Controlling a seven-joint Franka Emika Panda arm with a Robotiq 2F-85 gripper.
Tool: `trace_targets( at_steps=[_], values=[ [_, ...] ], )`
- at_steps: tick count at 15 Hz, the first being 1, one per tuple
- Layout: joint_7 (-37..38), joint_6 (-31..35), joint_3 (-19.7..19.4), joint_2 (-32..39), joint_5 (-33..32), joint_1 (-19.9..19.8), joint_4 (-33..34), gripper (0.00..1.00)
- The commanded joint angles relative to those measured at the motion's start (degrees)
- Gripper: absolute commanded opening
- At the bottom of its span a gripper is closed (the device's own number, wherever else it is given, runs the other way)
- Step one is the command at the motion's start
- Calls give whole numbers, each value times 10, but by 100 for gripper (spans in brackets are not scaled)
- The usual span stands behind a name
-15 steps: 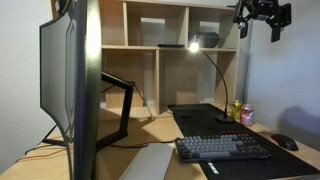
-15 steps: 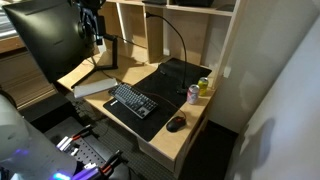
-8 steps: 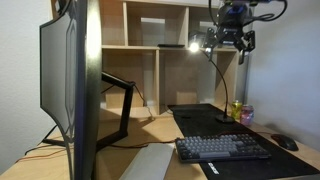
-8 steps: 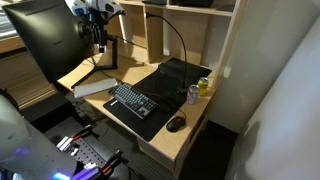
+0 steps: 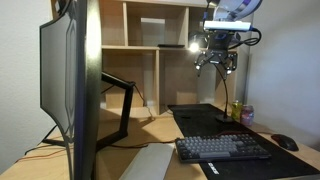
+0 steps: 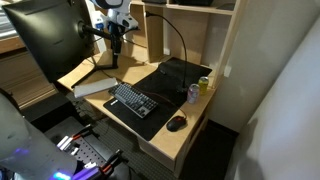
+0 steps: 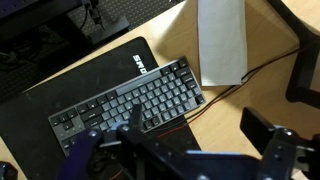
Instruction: Switch off the black lamp on the table.
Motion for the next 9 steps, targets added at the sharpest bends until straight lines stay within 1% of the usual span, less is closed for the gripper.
trace_targets(
  at_steps=[1,3,6,7,8,9],
  values=[
    [67,15,-7,55,-9,-2,13,100],
    [83,44,-25,111,27,-11,31,100],
    [76,84,-56,180,87,-28,68,100],
    [76,87,-64,202,112,-35,87,100],
    [78,73,-67,215,142,-42,106,100],
    [77,87,-67,184,103,-26,61,100]
  ],
)
